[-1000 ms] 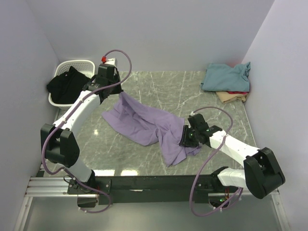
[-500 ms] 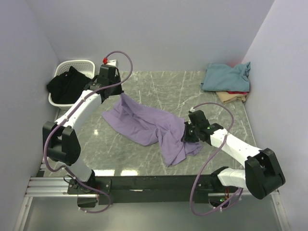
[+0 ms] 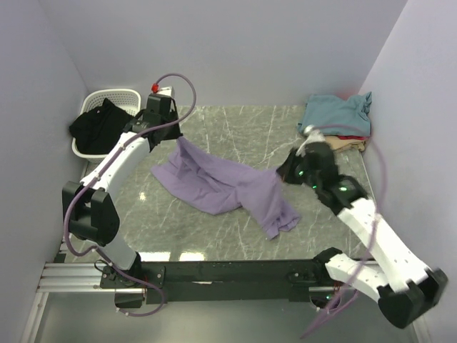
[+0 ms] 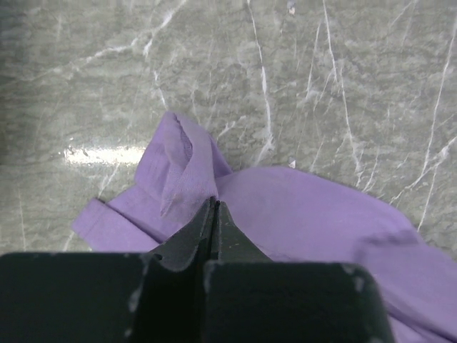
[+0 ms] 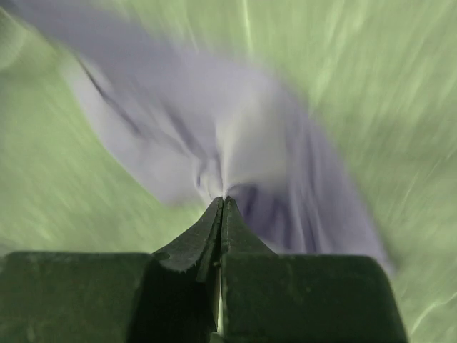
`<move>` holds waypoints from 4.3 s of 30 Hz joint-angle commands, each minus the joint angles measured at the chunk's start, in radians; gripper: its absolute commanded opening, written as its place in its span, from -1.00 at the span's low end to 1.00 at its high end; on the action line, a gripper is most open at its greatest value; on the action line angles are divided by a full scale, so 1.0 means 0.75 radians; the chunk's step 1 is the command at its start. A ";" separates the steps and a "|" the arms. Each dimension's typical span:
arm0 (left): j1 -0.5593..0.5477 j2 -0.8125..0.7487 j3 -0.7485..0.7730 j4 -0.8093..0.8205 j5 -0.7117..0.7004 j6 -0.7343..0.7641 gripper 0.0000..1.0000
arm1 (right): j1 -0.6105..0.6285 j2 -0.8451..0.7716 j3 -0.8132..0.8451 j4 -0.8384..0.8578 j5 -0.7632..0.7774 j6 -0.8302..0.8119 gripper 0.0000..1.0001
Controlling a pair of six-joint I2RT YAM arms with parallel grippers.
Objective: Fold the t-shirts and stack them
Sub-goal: Flatten the tshirt out
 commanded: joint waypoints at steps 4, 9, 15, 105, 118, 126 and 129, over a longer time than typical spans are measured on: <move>0.003 -0.188 0.100 -0.020 -0.082 0.033 -0.98 | -0.012 -0.217 0.466 -0.208 0.453 -0.063 -1.00; 0.007 -0.245 0.080 -0.024 -0.101 0.031 -0.98 | -0.012 -0.233 0.479 -0.165 0.142 -0.180 -1.00; 0.011 -0.223 0.057 -0.012 -0.080 0.031 -0.98 | -0.008 -0.257 0.381 -0.196 -0.249 -0.178 -1.00; 0.031 -0.035 0.057 0.005 0.030 0.041 -0.98 | -0.679 1.136 0.383 0.490 -0.591 -0.063 -1.00; 0.033 -0.401 0.157 -0.126 0.036 0.021 -0.98 | -0.642 0.252 0.415 0.328 -0.622 -0.075 -1.00; 0.031 -0.685 0.212 -0.308 -0.039 0.010 -0.98 | -0.622 -0.026 0.581 0.050 -0.565 -0.114 -1.00; 0.033 -0.775 0.269 -0.408 -0.058 0.006 -0.98 | -0.620 -0.104 0.664 -0.021 -0.579 -0.090 -1.00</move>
